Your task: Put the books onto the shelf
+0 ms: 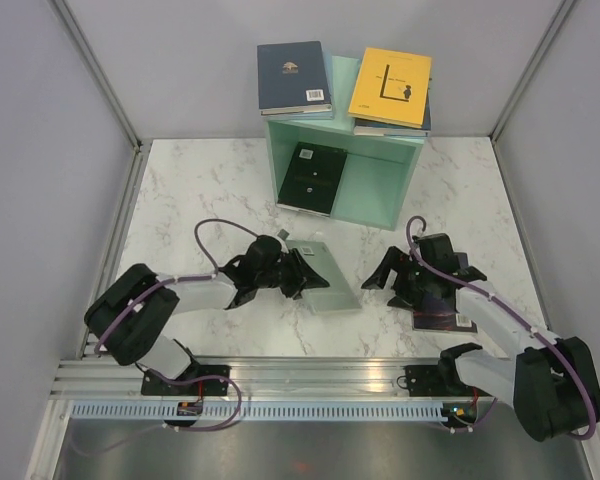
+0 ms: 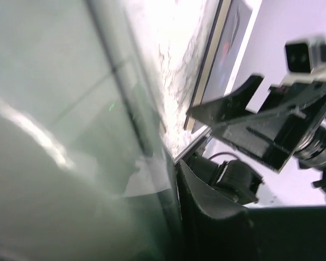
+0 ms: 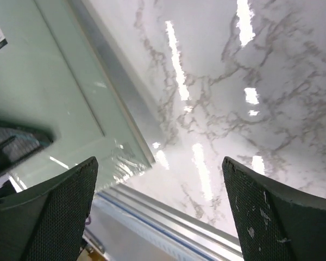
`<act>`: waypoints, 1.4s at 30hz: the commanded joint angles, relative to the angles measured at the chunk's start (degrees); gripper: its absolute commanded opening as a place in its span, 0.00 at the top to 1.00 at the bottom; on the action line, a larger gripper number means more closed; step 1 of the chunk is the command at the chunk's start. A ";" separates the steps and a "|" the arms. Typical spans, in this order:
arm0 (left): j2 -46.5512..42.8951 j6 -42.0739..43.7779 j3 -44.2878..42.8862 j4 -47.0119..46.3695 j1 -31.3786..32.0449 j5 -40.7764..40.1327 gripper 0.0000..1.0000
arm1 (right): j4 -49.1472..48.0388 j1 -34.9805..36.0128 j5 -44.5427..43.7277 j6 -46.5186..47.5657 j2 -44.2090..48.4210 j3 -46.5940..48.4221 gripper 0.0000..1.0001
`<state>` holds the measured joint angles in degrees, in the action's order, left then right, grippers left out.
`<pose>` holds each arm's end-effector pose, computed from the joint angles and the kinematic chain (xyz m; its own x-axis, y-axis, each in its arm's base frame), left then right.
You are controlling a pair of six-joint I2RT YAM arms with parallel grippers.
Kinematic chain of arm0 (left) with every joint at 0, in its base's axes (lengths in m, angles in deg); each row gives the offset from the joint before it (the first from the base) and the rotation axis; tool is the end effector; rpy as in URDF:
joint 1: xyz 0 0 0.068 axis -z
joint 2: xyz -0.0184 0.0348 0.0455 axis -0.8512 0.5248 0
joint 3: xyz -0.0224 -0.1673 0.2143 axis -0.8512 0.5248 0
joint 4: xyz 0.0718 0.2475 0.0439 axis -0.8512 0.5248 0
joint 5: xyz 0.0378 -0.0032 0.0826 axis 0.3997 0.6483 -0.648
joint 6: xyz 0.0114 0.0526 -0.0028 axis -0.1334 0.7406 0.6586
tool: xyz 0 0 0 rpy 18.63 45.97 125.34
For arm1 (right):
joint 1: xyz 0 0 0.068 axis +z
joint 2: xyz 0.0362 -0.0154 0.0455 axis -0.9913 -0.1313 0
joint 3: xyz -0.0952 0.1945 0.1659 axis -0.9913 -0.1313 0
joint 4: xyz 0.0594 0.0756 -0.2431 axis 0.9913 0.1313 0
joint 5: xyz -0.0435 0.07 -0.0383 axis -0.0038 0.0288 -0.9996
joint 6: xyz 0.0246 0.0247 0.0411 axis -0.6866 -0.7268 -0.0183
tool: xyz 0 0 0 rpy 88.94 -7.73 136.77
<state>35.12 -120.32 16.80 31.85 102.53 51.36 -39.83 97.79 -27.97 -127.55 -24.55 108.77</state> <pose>0.2017 -0.2138 0.1489 -0.9453 -0.3218 -0.0535 -0.1258 0.5111 -0.8503 0.1839 0.0647 0.1683 -0.8949 0.4179 -0.1569 0.2455 0.7544 0.6088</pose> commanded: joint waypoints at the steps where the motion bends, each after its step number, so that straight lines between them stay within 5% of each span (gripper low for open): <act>1: -7.98 -2.11 0.77 -0.91 -4.28 1.37 0.98 | -0.91 0.14 6.04 -5.13 2.75 1.90 0.02; 9: -14.41 -5.71 0.95 -5.39 -5.86 3.57 0.98 | -26.04 0.22 17.22 -27.11 5.65 -3.73 0.02; 28: -9.67 -14.85 -2.03 -23.85 -6.04 11.39 0.98 | -30.62 2.07 17.75 -32.30 3.19 -2.58 0.06; 42: -2.46 -10.90 -5.02 -19.92 -4.11 15.17 0.98 | -52.14 2.25 21.44 -44.95 2.49 -2.32 0.76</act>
<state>31.22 -134.78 15.77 13.31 96.23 63.44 -78.76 98.86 -10.00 -167.13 -22.08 104.80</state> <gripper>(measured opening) 0.375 0.324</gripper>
